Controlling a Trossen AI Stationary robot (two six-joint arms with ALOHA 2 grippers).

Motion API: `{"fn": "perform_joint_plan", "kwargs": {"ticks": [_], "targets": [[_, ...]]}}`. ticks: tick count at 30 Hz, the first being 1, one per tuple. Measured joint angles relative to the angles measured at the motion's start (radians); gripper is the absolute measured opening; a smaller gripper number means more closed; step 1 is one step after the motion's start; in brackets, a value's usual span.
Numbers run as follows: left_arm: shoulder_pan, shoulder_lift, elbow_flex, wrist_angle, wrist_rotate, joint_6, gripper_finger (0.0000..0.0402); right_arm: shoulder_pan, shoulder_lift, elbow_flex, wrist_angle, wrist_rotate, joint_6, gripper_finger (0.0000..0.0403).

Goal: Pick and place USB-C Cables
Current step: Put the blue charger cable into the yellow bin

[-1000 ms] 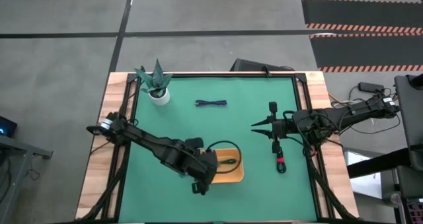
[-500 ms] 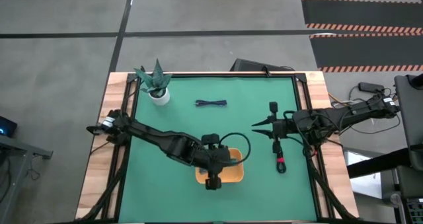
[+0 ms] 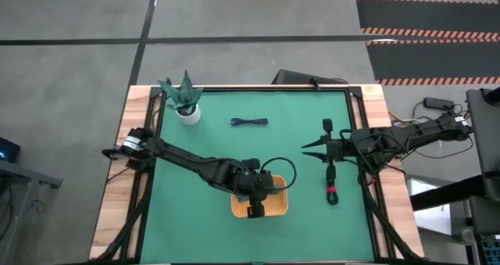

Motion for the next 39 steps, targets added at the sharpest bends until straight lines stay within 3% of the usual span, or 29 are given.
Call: {"fn": "perform_joint_plan", "kwargs": {"ticks": [20,39], "targets": [[0.021,0.0,-0.208,0.242,0.036,-0.002,0.0004,0.0,0.0,-0.002,0.0,0.0,0.002,0.0068],[0.033,0.0,-0.29,0.343,0.095,-0.055,0.0004,0.0,0.001,-0.002,0.0,0.0,0.008,0.0068]]}}
